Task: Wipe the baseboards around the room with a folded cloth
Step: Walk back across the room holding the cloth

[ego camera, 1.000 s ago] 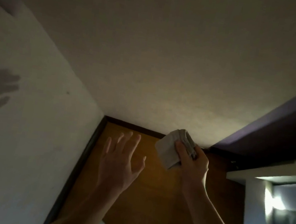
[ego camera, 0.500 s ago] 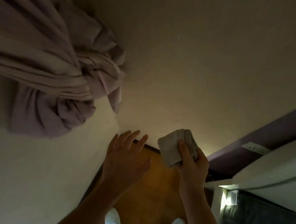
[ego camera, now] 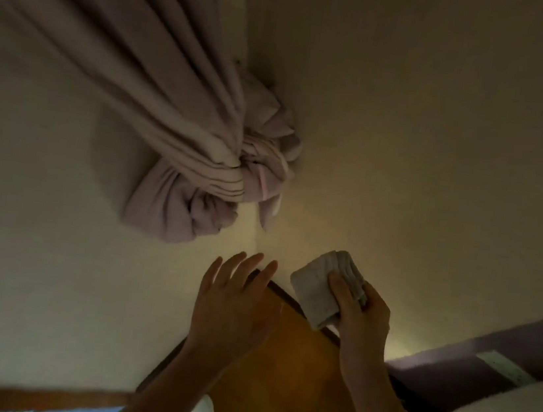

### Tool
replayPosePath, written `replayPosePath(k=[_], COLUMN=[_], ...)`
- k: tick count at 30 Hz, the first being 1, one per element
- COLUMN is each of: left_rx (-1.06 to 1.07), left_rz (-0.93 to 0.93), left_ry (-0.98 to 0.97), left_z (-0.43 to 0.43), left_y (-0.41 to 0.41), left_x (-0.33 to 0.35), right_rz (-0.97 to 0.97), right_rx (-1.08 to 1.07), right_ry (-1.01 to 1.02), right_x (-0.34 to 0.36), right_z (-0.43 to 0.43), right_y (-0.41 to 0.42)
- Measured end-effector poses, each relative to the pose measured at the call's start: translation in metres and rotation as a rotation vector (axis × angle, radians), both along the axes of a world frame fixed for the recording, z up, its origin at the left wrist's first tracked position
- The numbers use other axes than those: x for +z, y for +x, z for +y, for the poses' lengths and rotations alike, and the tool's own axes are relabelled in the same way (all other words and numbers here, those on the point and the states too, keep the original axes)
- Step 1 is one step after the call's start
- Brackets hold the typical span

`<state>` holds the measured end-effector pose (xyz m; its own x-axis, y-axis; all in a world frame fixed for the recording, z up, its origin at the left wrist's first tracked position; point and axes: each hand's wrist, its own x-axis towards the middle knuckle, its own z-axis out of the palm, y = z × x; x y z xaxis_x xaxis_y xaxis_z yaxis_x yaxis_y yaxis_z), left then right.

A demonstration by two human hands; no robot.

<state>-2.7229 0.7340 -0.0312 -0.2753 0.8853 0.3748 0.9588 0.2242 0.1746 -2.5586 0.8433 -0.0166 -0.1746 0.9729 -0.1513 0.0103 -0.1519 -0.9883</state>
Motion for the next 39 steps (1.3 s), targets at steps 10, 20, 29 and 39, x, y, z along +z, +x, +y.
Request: replayPosePath(k=[10,20,29,39], left_rx=[0.615,1.251,1.677,1.97], left_rz=[-0.091,-0.156,-0.179,-0.197], left_ry=[-0.119,-0.08,0.023,0.095], left_z=[-0.101,-0.24,-0.378,-0.557], left_y=[0.061,0.138,0.224,0.327], left_x=[0.018,0.028,0.024,0.02], right_rz=[0.063,0.058,0.025,-0.008], right_rx=[0.652,1.23,1.626,1.99], right_ry=[-0.013,-0.063,-0.138,-0.115], right_x=[0.009,0.012,0.008,0.014], right_z=[-0.019,-0.164,-0.328,-0.54], right_y=[-0.04,-0.072,-0.05,0.009])
